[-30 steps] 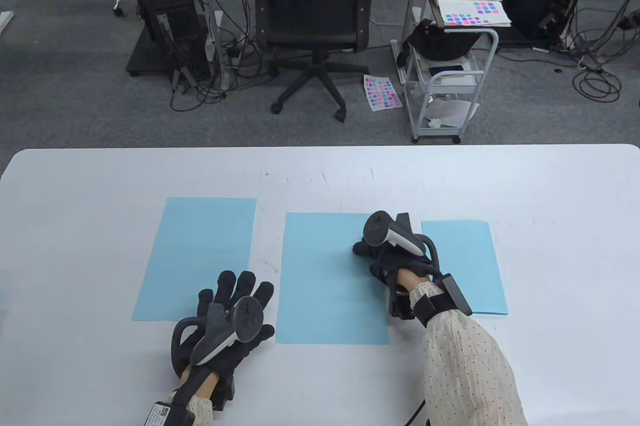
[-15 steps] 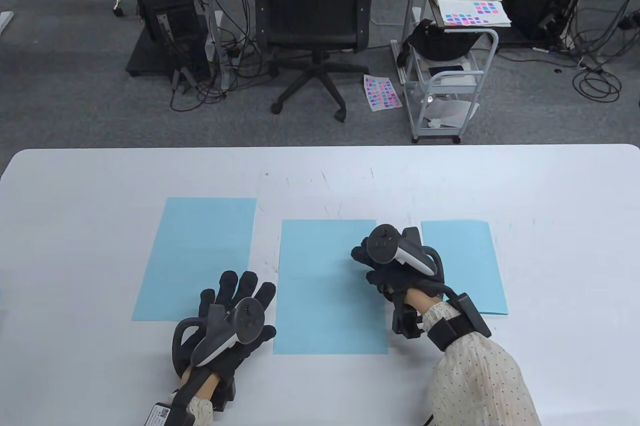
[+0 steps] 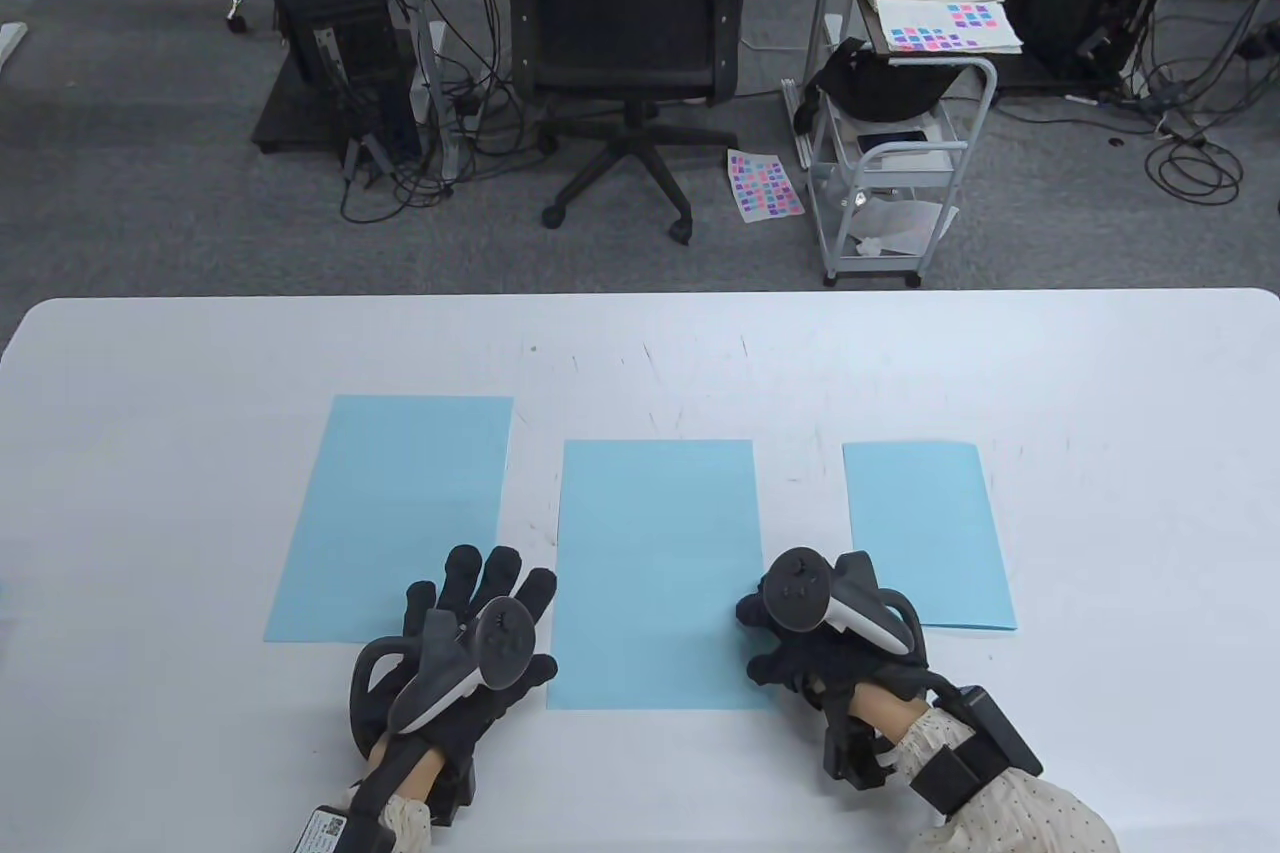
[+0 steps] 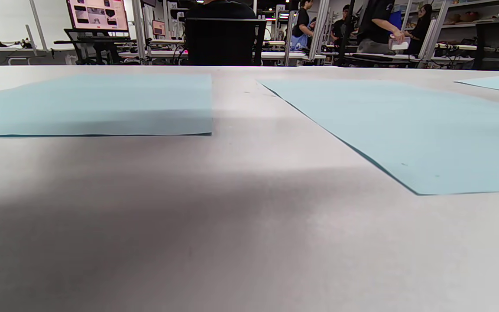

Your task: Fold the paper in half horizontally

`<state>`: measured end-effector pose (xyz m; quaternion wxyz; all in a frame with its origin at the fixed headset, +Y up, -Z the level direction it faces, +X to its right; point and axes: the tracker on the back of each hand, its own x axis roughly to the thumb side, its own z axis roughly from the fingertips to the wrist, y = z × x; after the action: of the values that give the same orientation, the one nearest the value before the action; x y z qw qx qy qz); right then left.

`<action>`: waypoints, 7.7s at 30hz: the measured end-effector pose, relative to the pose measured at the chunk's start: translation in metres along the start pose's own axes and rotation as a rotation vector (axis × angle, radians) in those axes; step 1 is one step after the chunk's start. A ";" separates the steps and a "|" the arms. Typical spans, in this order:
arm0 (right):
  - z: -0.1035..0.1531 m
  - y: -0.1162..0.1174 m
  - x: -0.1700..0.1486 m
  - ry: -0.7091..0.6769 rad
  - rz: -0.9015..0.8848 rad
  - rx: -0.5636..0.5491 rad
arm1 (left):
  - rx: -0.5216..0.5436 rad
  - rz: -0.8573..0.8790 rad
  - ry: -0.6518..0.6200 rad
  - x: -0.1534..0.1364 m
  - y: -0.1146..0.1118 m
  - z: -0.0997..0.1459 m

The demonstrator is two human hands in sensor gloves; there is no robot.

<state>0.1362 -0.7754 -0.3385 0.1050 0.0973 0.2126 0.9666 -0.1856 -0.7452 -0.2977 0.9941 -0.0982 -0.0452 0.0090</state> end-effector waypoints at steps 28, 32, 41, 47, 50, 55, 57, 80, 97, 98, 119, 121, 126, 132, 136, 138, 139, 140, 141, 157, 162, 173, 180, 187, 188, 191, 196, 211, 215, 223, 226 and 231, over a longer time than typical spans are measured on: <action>-0.004 0.001 -0.003 0.013 -0.027 0.003 | -0.156 0.044 0.144 0.012 0.052 -0.130; -0.004 0.001 -0.003 0.011 -0.033 0.010 | -0.183 0.035 0.171 0.013 0.042 -0.155; -0.005 0.001 -0.004 0.006 -0.044 0.017 | -0.329 0.005 0.266 0.018 0.015 -0.197; -0.006 0.001 -0.005 0.006 -0.046 0.030 | -0.371 0.022 0.275 0.020 0.010 -0.212; -0.006 0.001 -0.005 0.005 -0.050 0.031 | -0.380 -0.021 0.301 0.020 0.007 -0.219; -0.006 0.001 -0.006 0.005 -0.051 0.031 | -0.397 -0.032 0.313 0.022 -0.001 -0.226; -0.006 0.001 -0.005 0.006 -0.049 0.037 | -0.414 -0.052 0.321 0.023 -0.004 -0.228; -0.006 0.000 -0.005 0.006 -0.044 0.041 | -0.315 0.179 0.232 0.032 0.041 -0.209; -0.006 0.000 -0.005 0.006 -0.044 0.041 | -0.169 0.265 0.065 0.029 0.070 -0.150; -0.006 0.000 -0.005 0.006 -0.044 0.041 | -0.169 0.263 0.059 0.028 0.069 -0.146; -0.003 0.003 -0.007 0.010 -0.057 0.029 | -0.201 0.091 -0.023 0.024 0.025 -0.077; -0.003 0.003 -0.007 0.010 -0.057 0.029 | -0.206 0.082 -0.016 0.021 0.021 -0.073; -0.003 0.004 -0.007 0.006 -0.063 0.029 | -0.227 0.055 -0.018 0.017 0.012 -0.065; -0.003 0.004 -0.007 0.005 -0.063 0.028 | -0.215 -0.081 -0.028 0.024 -0.003 -0.058; -0.003 0.004 -0.008 0.005 -0.063 0.028 | -0.192 -0.131 -0.039 0.030 -0.004 -0.052; -0.003 0.004 -0.008 0.005 -0.064 0.028 | -0.196 -0.148 -0.041 0.032 -0.004 -0.049; -0.003 0.004 -0.008 0.004 -0.064 0.029 | -0.202 -0.152 -0.042 0.032 -0.005 -0.047; -0.003 0.004 -0.008 0.004 -0.065 0.029 | -0.211 -0.154 -0.041 0.032 -0.006 -0.046; -0.003 0.004 -0.008 0.004 -0.065 0.030 | -0.222 -0.154 -0.042 0.032 -0.007 -0.045; -0.003 0.005 -0.009 0.002 -0.066 0.024 | -0.251 -0.142 -0.042 0.029 -0.021 -0.035; -0.003 0.005 -0.009 0.002 -0.068 0.023 | -0.239 -0.158 -0.052 0.030 -0.022 -0.032; 0.006 -0.047 -0.003 0.143 -0.055 -0.118 | -0.235 -0.168 -0.052 0.031 -0.022 -0.031; -0.004 -0.066 0.057 -0.018 -0.101 -0.217 | -0.230 -0.177 -0.059 0.032 -0.022 -0.030; -0.037 -0.018 0.107 -0.099 0.033 -0.082 | -0.232 -0.172 -0.061 0.033 -0.023 -0.029; -0.041 -0.011 0.109 -0.093 0.054 -0.065 | -0.232 -0.172 -0.061 0.033 -0.023 -0.029; -0.045 0.001 0.108 -0.078 0.084 -0.060 | -0.231 -0.174 -0.064 0.033 -0.024 -0.029; -0.047 0.009 0.103 -0.066 0.092 -0.040 | -0.231 -0.180 -0.068 0.035 -0.024 -0.028; -0.053 0.001 0.100 -0.020 0.119 0.009 | -0.248 -0.172 -0.049 0.034 -0.024 -0.028; -0.054 0.000 0.096 -0.002 0.125 0.023 | -0.255 -0.162 -0.045 0.033 -0.024 -0.028; -0.054 -0.003 0.088 0.023 0.133 0.031 | -0.247 -0.184 -0.050 0.033 -0.023 -0.028; -0.053 -0.004 0.082 0.035 0.131 0.030 | -0.248 -0.184 -0.049 0.033 -0.024 -0.029; -0.050 -0.006 0.070 0.056 0.110 0.030 | -0.253 -0.186 -0.043 0.033 -0.023 -0.028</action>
<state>0.0584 -0.7723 -0.3756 0.0441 0.0832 0.2241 0.9700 -0.1497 -0.7728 -0.3178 0.9691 -0.2178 -0.0762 -0.0867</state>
